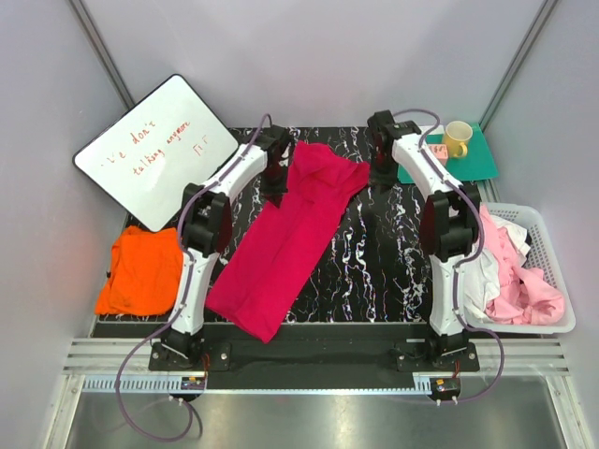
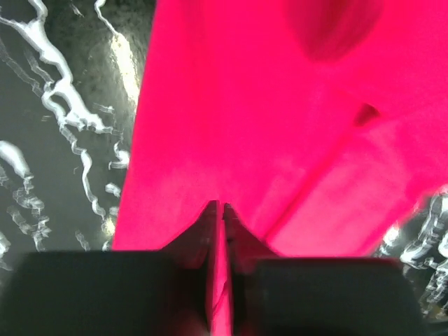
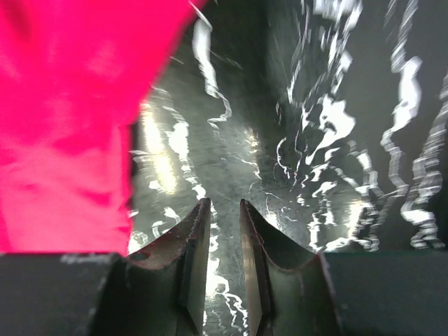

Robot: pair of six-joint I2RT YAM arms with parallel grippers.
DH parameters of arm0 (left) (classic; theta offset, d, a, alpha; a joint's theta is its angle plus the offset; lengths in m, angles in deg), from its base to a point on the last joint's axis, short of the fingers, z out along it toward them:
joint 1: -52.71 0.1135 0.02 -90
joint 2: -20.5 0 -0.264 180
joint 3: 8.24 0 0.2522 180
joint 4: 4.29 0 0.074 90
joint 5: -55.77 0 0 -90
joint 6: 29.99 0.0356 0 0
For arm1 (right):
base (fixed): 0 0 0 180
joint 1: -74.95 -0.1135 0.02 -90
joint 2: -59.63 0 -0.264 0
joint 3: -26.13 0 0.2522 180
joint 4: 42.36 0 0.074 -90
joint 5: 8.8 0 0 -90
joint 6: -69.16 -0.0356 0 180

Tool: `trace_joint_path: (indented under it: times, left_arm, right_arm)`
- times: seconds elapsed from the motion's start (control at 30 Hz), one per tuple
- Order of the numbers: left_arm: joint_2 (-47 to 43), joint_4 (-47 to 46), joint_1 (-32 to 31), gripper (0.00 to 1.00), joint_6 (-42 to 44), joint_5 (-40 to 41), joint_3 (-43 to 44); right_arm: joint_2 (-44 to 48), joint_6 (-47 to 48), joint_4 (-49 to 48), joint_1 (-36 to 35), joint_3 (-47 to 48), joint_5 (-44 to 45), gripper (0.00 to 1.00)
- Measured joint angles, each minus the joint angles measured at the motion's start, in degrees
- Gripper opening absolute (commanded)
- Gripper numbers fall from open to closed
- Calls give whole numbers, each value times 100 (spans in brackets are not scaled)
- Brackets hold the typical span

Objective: Fold and stack the t-shirts
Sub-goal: Rotate the tshirt 90 degrees

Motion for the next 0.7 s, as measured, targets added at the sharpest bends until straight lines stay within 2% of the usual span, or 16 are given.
trace_joint_path:
  times: [0.03, 0.1, 0.13, 0.17, 0.27, 0.37, 0.7]
  left_arm:
    - [122, -15, 35, 0, -13, -26, -2]
    - [278, -17, 87, 2, -24, -59, -2]
    - [308, -37, 120, 13, -24, -59, -22]
    - [308, -33, 142, 19, -24, -55, -28]
    - [240, -160, 192, 36, 11, -22, -83]
    - [72, -221, 247, 41, 33, 11, -282]
    - [-238, -365, 498, 42, 170, 125, -800]
  right_arm:
    - [-72, -105, -7, 81, -205, -81, 33]
    - [-271, -308, -92, 243, -564, -385, 54]
    - [-363, -420, -170, 326, -728, -551, 63]
    - [-446, -509, -256, 398, -866, -713, 77]
    - [-568, -726, -516, 581, -1095, -1169, 88]
    - [-568, -885, -811, 667, -1060, -1526, 89]
    - [-863, -1554, -1757, 730, -835, -2472, 82]
